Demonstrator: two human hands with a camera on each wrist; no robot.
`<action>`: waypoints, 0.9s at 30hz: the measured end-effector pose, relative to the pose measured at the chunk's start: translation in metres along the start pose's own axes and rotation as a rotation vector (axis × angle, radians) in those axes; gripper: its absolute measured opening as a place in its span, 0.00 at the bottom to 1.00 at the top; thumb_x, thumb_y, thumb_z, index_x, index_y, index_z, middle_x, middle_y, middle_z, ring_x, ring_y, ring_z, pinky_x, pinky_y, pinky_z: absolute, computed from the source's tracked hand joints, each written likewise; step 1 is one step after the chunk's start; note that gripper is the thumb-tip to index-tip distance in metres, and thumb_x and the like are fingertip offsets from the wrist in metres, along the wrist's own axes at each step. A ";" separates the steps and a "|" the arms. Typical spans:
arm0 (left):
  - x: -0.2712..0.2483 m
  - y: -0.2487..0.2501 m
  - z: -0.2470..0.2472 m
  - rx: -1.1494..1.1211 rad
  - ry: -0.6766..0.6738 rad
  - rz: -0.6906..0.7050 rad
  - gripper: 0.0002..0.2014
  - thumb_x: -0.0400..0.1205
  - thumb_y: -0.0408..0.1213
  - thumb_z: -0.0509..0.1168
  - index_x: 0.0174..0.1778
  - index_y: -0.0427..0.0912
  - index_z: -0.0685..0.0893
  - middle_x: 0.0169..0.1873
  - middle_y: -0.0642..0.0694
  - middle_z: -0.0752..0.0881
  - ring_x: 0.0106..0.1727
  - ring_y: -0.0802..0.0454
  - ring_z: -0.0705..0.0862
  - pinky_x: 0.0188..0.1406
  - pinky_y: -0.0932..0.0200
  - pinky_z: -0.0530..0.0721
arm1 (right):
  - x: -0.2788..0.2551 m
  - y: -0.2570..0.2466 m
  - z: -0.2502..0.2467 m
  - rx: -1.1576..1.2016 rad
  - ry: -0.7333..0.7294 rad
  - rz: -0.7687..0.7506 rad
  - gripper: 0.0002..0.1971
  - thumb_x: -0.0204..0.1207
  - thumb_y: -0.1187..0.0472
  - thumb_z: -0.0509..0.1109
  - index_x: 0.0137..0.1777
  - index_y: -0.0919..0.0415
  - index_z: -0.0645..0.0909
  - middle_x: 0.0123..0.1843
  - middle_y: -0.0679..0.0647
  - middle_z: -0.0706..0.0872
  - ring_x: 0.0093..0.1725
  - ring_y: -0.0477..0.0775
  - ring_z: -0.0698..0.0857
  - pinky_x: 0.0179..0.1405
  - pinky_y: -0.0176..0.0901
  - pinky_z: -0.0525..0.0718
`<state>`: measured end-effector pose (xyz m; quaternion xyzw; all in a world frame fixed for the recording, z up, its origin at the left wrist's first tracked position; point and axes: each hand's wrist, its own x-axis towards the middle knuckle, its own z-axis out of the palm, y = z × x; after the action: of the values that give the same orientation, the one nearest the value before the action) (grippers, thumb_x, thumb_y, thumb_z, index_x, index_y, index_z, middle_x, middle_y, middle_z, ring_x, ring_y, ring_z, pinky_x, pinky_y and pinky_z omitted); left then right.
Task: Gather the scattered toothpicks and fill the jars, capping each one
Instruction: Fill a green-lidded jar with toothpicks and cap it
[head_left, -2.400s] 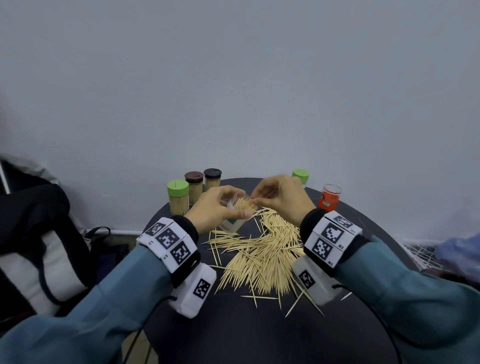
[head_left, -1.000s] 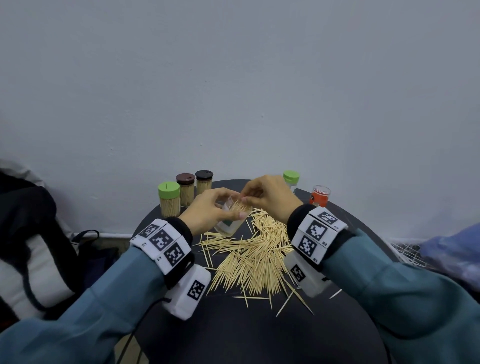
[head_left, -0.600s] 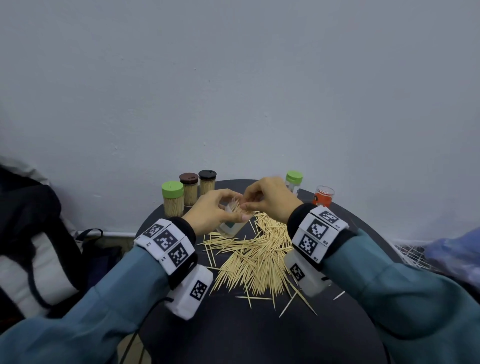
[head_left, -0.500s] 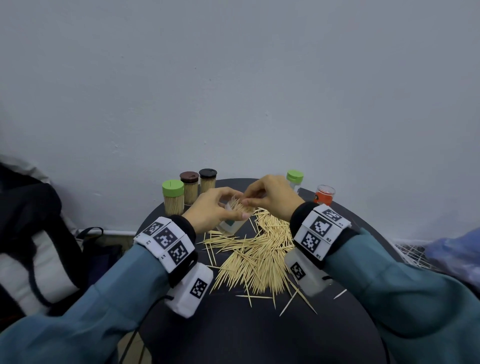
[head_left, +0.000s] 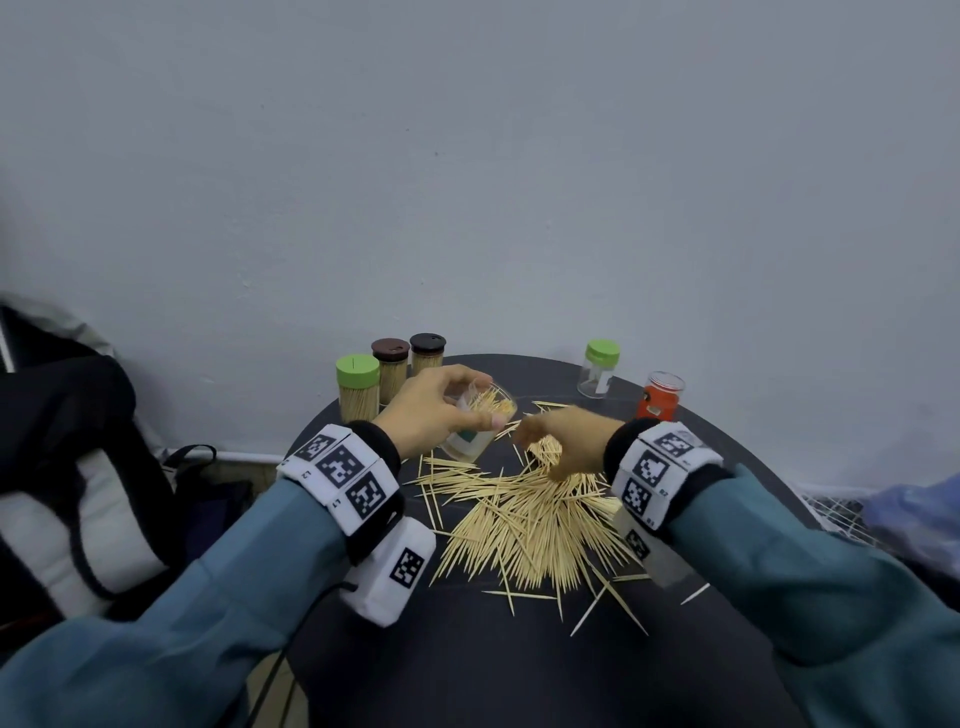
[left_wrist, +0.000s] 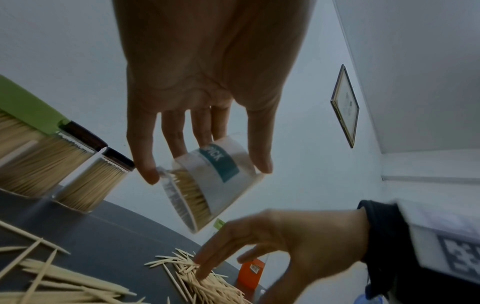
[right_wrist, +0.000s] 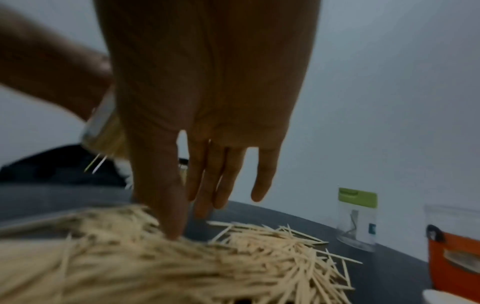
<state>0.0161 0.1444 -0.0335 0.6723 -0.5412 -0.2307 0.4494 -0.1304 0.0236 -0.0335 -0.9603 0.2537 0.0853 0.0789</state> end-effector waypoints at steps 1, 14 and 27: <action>0.000 0.000 0.000 0.003 -0.004 0.000 0.27 0.72 0.41 0.76 0.67 0.45 0.79 0.55 0.53 0.80 0.54 0.55 0.76 0.55 0.61 0.74 | 0.002 -0.003 0.005 -0.080 -0.092 0.003 0.32 0.70 0.70 0.74 0.74 0.60 0.69 0.71 0.54 0.77 0.70 0.52 0.75 0.70 0.40 0.72; -0.001 0.003 0.001 0.000 -0.021 0.012 0.26 0.73 0.41 0.75 0.67 0.45 0.79 0.60 0.51 0.80 0.51 0.58 0.75 0.53 0.62 0.73 | 0.010 -0.013 0.021 -0.275 -0.209 -0.096 0.18 0.77 0.64 0.68 0.66 0.64 0.74 0.66 0.59 0.77 0.64 0.57 0.76 0.59 0.41 0.72; -0.001 0.003 0.001 0.001 -0.037 0.012 0.27 0.74 0.41 0.74 0.69 0.45 0.77 0.66 0.48 0.79 0.55 0.56 0.75 0.56 0.59 0.74 | 0.008 -0.008 0.028 -0.192 -0.133 -0.100 0.18 0.82 0.65 0.60 0.70 0.70 0.70 0.68 0.63 0.75 0.68 0.59 0.75 0.64 0.42 0.69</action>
<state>0.0135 0.1448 -0.0316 0.6650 -0.5535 -0.2400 0.4404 -0.1232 0.0323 -0.0614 -0.9671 0.1904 0.1685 0.0075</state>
